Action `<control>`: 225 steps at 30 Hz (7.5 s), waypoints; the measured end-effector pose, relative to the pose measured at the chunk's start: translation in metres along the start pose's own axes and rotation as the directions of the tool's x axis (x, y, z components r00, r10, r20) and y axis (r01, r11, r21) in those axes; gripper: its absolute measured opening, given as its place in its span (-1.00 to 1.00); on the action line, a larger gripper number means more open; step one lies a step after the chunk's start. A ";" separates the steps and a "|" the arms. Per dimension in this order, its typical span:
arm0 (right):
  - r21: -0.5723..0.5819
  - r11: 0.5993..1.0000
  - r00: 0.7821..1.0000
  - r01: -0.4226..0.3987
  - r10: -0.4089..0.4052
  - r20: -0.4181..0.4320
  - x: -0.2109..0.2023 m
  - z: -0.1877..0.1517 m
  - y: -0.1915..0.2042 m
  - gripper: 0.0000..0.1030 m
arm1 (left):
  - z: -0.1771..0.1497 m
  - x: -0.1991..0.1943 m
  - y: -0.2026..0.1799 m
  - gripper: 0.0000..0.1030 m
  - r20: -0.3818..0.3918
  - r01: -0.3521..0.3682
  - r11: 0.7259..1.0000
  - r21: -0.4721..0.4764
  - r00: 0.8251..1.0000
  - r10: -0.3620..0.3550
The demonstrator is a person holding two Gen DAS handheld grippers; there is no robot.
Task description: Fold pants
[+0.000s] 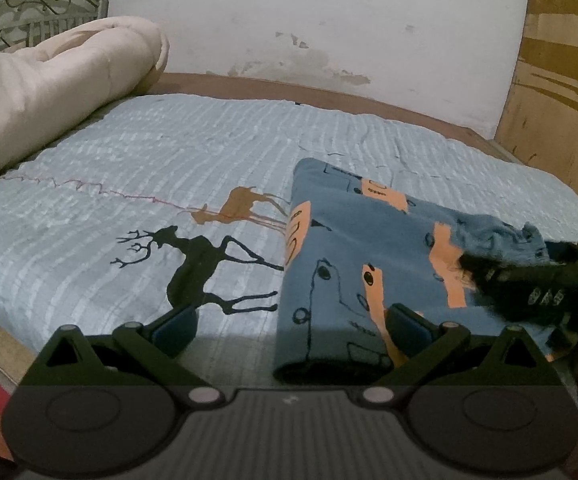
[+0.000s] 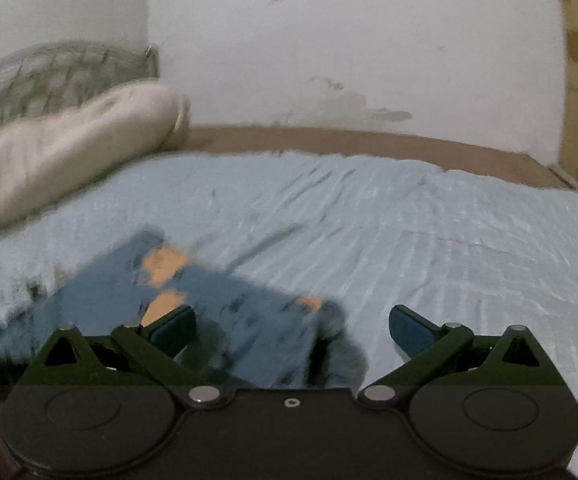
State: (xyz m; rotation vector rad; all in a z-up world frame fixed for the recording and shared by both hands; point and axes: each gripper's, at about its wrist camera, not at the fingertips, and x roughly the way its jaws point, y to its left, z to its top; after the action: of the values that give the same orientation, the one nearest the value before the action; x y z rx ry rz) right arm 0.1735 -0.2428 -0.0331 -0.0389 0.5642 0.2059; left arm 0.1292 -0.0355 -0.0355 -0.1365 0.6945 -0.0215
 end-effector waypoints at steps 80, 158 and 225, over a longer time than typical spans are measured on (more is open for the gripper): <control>0.539 0.705 0.878 -0.460 0.452 0.158 0.037 -0.026 -0.101 -0.32 | 0.006 0.004 0.007 0.99 0.051 0.166 0.979 -0.118 0.986 -0.161; 0.424 0.864 0.962 -0.271 0.230 0.147 0.101 0.092 -0.066 -0.68 | 0.117 0.094 -0.018 -0.74 0.046 0.055 0.993 -0.103 0.998 -0.051; 0.166 0.986 0.970 -0.016 -0.025 0.241 -0.161 -0.053 0.057 0.99 | -0.032 -0.123 -0.020 0.99 0.231 -0.091 0.995 0.025 0.969 0.083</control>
State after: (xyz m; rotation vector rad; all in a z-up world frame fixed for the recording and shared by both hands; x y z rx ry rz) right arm 0.0012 -0.2218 0.0093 0.1470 0.3352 0.1556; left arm 0.0145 -0.0509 0.0211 -0.0722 0.4674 0.0656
